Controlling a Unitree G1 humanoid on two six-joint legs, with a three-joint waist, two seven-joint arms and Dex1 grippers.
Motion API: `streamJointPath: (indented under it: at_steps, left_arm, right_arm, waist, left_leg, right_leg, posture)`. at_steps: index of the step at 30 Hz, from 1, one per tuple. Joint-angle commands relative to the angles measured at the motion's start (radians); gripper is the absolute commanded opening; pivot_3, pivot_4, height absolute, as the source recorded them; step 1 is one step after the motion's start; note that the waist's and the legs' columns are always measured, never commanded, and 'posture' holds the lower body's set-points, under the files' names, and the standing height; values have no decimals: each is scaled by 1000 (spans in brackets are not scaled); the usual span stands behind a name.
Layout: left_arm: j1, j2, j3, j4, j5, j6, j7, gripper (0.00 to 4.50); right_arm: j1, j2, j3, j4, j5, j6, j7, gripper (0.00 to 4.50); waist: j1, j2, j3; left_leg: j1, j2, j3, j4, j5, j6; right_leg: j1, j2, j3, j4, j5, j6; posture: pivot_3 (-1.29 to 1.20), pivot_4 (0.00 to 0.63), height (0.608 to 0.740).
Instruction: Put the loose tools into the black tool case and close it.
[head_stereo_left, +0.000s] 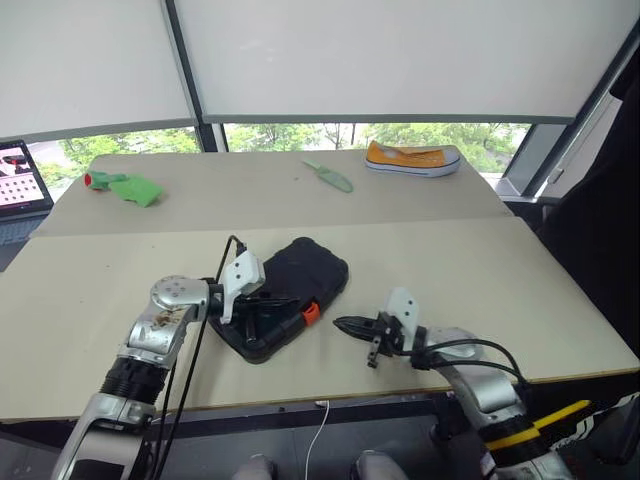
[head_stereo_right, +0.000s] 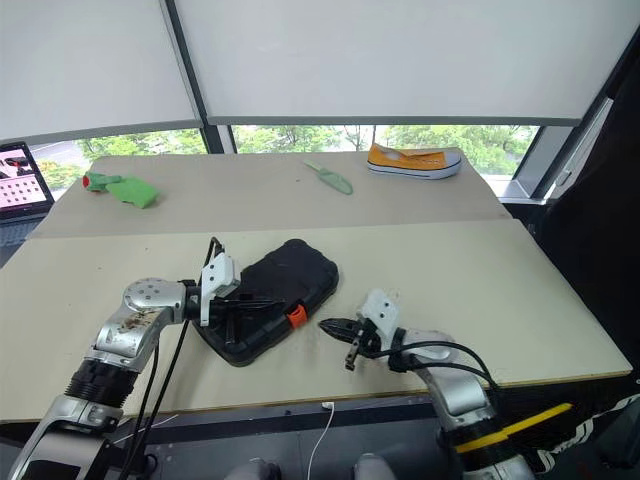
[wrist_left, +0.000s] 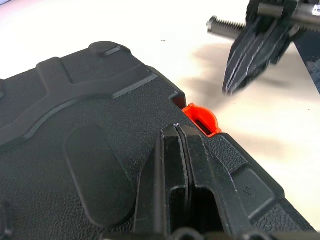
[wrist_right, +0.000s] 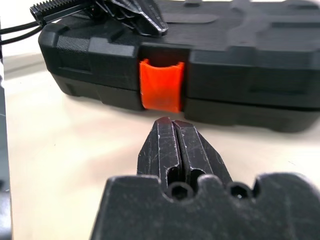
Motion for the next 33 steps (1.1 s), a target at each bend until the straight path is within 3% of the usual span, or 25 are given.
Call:
streamJointPath:
  at_steps: [1, 7, 10, 11, 12, 17, 18, 21, 22, 26, 28, 33]
  left_arm:
    - [60, -5, -40, 100, 45, 22, 10, 37]
    - [74, -6, 16, 101, -5, 52, 15, 37]
    - [105, -7, 125, 72, -91, 24, 28, 685]
    - [126, 4, 167, 54, -118, 4, 27, 1101]
    - [140, 12, 191, 42, -134, -10, 26, 1465]
    - [298, 165, 345, -95, -205, -14, -38, 3168]
    - [330, 195, 379, -110, -203, -12, -23, 3646]
    - [442, 260, 469, -117, -155, -67, 36, 4487]
    - [486, 271, 503, -118, -152, -78, 48, 4500]
    - [632, 280, 590, -116, -112, -121, 106, 4500]
    - [692, 267, 619, -110, -99, -148, 131, 4500]
    - [730, 234, 624, -131, -102, -170, 178, 4500]
  right_arm:
    - [-66, 47, 18, 56, -24, -9, -25, 0]
    - [-107, 75, 29, 107, -49, -18, -21, 0]
    - [-67, 30, -20, 22, -1, -31, 24, 0]
    - [-41, 6, -49, -22, 29, -33, 42, 0]
    - [-24, -10, -68, -51, 49, -33, 53, 581]
    - [117, -193, -183, -190, 97, -134, 173, 2147]
    - [137, -220, -212, -184, 100, -180, 189, 2582]
    - [178, -281, -276, -113, 79, -409, 252, 3488]
    - [184, -296, -296, -81, 78, -458, 268, 3761]
    - [192, -351, -353, 8, 105, -461, 290, 3761]
    - [191, -367, -368, 53, 104, -479, 295, 4207]
    - [171, -365, -361, 110, 89, -516, 293, 4422]
  waist:
    - [2, 0, 0]
    - [-1, 1, 0]
    - [-2, 1, 0]
    - [-1, 1, 0]
    - [-2, 1, 0]
    - [-4, 0, 2]
    - [-4, 0, 4]
    - [2, -3, 9]
    - [4, -3, 10]
    - [6, -9, 17]
    - [9, -13, 20]
    - [25, -14, 20]
  left_leg:
    - [0, 0, 0, 0, 0, 0]
    - [1, 0, 1, 0, 0, 0]
    - [1, 1, 1, -1, 0, 0]
    - [0, 1, 1, -1, 0, 0]
    - [-1, 1, 0, -1, 0, 1]
    - [-6, 1, 2, -8, 1, 2]
    - [-6, 2, 2, -9, 0, 0]
    - [-7, 2, 2, -10, -3, 0]
    - [-7, 2, 2, -9, -3, 0]
    - [-9, 2, 3, -9, -3, -2]
    - [-11, 2, 4, -8, -4, -2]
    - [-19, 1, 6, -8, -3, -2]
  right_leg:
    - [0, 0, 0, 0, 0, 0]
    - [0, 2, 4, 0, 0, 1]
    - [-2, 4, 6, 0, 1, 0]
    - [-3, 5, 8, 0, 1, 1]
    - [-4, 6, 9, 0, 3, 5]
    - [-14, 8, 14, -1, 2, 4]
    - [-15, 8, 15, 0, 1, 2]
    - [-16, 8, 13, -1, -1, -1]
    - [-16, 8, 14, -1, -3, 2]
    - [-17, 7, 14, -4, -3, 2]
    - [-19, 6, 14, -4, 0, -5]
    - [-29, 3, 14, -3, -1, -9]
  posture:
    - [0, 150, 740]
    - [0, 150, 740]
    - [0, 150, 740]
    - [0, 150, 740]
    - [0, 150, 740]
    - [0, 150, 740]
    - [0, 150, 740]
    - [0, 150, 740]
    - [0, 150, 740]
    - [0, 150, 740]
    - [0, 150, 740]
    - [0, 150, 740]
